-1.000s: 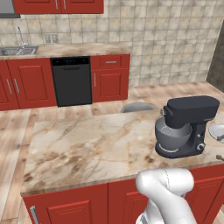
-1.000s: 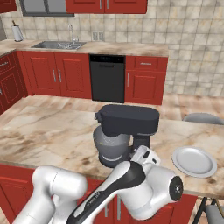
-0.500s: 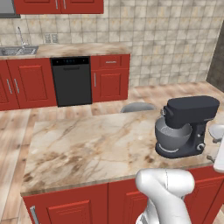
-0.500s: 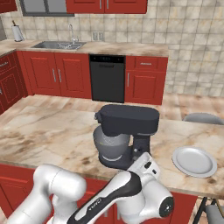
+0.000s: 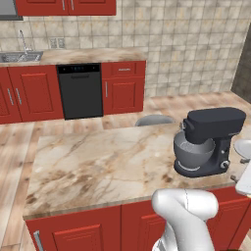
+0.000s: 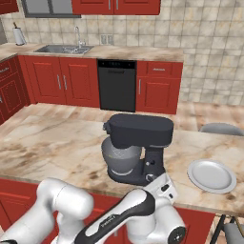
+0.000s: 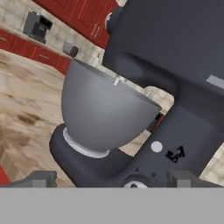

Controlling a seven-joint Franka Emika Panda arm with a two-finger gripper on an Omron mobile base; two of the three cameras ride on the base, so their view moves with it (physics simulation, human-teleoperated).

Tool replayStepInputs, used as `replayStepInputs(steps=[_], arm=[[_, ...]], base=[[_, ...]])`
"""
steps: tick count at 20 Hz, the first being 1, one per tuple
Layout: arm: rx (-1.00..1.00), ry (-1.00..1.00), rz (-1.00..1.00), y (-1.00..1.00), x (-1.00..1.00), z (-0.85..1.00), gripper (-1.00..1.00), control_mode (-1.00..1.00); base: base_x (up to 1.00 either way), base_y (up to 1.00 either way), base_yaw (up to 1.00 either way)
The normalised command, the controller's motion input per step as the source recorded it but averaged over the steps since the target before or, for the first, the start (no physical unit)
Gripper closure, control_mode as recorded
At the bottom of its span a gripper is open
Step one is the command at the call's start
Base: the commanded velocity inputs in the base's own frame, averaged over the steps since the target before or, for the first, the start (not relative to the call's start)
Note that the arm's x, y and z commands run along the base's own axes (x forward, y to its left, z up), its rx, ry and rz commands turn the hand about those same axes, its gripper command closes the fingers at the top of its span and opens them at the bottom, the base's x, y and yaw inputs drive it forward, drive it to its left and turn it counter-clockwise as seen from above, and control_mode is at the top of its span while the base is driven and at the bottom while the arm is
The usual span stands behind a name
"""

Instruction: Add butter and sugar cubes to the stand mixer bowl and then turn on the stand mixer to begin making frosting.

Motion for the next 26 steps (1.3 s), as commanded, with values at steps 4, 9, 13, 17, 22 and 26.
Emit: replayStepInputs(steps=[4,9,13,17,22,26], arm=[[0.00,0.00,-0.08,0.00,0.14,-0.07,-1.00,-1.00],[0.00,0.00,-0.11,0.00,0.21,-0.12,-1.00,-1.00],[0.00,-0.01,-0.10,-0.03,0.22,-0.18,-1.00,-1.00],[0.00,-0.03,-0.07,-0.03,0.25,-0.20,-1.00,-1.00],[-0.02,-0.04,-0.04,-0.04,0.24,-0.17,-1.00,-1.00],[-0.04,-0.06,-0.03,-0.13,0.11,-0.04,-1.00,-1.00]], base=[[0.00,0.00,0.00],[0.00,0.00,0.00],[0.00,0.00,0.00],[0.00,0.00,0.00],[0.00,0.00,0.00],[0.00,0.00,0.00]])
